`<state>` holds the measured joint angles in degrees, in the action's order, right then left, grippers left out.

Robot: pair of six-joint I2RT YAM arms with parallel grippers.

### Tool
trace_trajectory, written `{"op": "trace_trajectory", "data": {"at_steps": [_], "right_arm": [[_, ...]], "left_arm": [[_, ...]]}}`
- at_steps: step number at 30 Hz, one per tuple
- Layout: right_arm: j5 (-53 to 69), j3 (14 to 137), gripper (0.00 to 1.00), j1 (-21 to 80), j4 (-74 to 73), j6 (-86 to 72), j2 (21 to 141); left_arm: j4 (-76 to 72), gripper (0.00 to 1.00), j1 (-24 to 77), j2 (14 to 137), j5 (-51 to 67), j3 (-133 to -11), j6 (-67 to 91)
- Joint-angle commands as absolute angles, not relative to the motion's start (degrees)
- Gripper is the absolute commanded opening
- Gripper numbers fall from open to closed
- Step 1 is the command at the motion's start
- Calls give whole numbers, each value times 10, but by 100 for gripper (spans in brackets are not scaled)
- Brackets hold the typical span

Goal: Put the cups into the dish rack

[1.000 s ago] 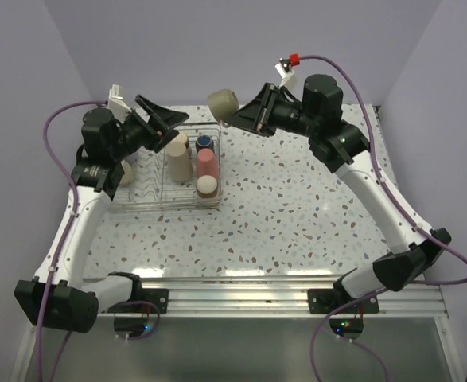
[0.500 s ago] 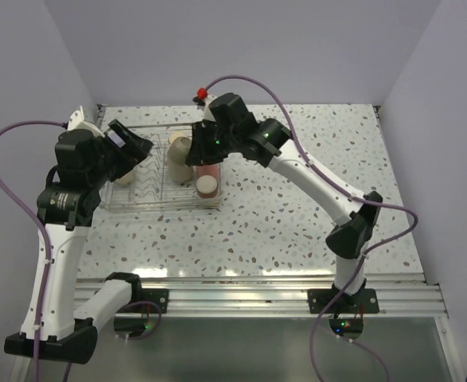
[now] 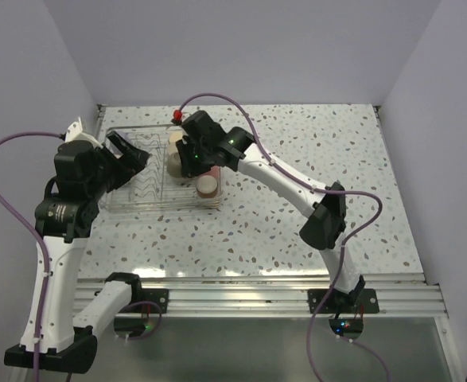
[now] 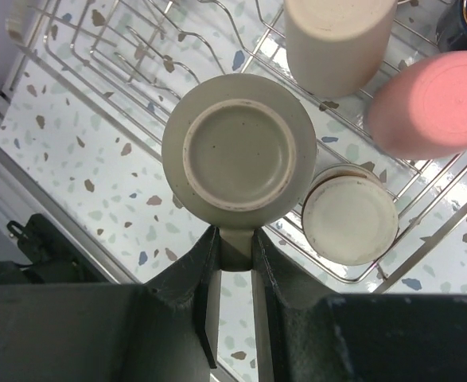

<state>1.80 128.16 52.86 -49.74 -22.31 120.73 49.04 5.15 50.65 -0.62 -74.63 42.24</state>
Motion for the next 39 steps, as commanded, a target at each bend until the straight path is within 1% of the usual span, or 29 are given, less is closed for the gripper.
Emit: {"op": "trace_trajectory", "data": {"at_steps": [1,19,39], "right_arm": [[3,1307,0,534,-474,-202,1219],[24,1345,0,537,-461,-203,1328],[1,1345,0,555,-475,-193,1390]], "left_arm": [[492,85,47,503,-6,-738,410],[447,84,47,476,20,-677,425],[439,84,47,477,20,-675,383]]}}
